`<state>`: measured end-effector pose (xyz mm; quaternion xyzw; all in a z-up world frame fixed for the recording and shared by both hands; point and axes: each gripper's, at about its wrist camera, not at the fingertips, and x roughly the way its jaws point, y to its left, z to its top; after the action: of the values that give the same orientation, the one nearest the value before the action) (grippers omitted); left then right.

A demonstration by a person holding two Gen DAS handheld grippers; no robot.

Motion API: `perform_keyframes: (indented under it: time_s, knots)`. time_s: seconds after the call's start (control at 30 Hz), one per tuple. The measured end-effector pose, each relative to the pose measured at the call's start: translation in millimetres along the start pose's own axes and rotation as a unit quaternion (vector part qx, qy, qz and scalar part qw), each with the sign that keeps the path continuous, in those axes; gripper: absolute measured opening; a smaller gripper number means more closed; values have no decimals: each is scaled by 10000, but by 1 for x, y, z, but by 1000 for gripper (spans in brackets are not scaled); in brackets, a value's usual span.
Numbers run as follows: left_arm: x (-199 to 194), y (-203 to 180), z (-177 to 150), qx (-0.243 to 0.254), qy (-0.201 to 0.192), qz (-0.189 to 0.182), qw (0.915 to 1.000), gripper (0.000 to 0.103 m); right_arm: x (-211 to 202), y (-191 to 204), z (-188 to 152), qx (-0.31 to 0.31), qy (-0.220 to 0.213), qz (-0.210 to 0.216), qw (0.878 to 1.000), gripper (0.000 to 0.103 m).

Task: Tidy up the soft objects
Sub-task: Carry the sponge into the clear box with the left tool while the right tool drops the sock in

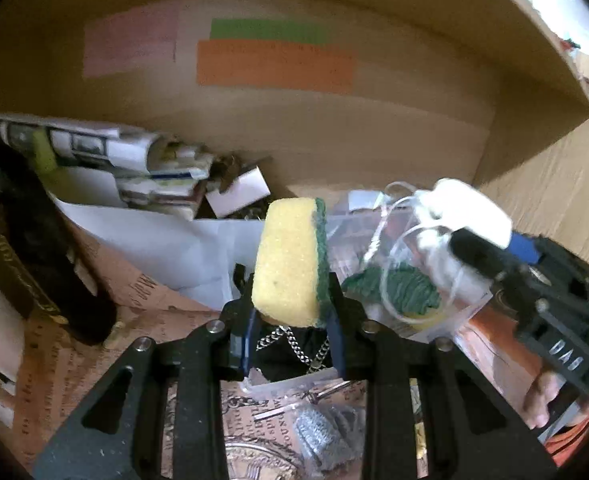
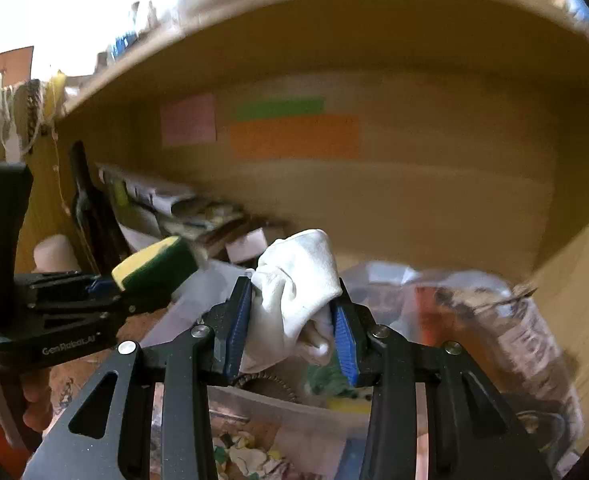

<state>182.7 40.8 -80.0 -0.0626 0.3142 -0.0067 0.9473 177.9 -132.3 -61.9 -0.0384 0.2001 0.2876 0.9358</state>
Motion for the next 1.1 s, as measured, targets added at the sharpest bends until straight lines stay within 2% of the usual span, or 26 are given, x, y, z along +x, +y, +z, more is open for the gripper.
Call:
perform_keyframes:
  time_s: [0.4,0.53,0.6,0.67,0.8,0.87,0.93,1.1]
  knots:
    - [59,-11,-11,148,706,23,9974,29,47,-6,-20,56,682,-70,9976,35]
    - [66,-9,-15,146,849,67,9963,29,61,-7,-28,31,943,-93,9955,38]
    - [67,-10,-16,189,836,118,9962,30,65,-6,-31,30,1043,-78,9945,39]
    - [69,-11,-16,232,838,109,9962,37,67,-7,-33,24,1096,-73,9939,41]
    - [64,-10,-16,256,798,123,9964,41,68,-9,-33,55,1168,-84,9931,51]
    - [58,-8,-15,211,752,113,9969,50,66,-12,-32,121,1144,-72,9933,57]
    - [50,-6,-13,160,657,66,9977,55,63,-15,-30,180,1102,-66,9937,63]
    - [24,-7,-8,199,371,-4,9991,61,46,-17,-20,222,883,-28,9958,68]
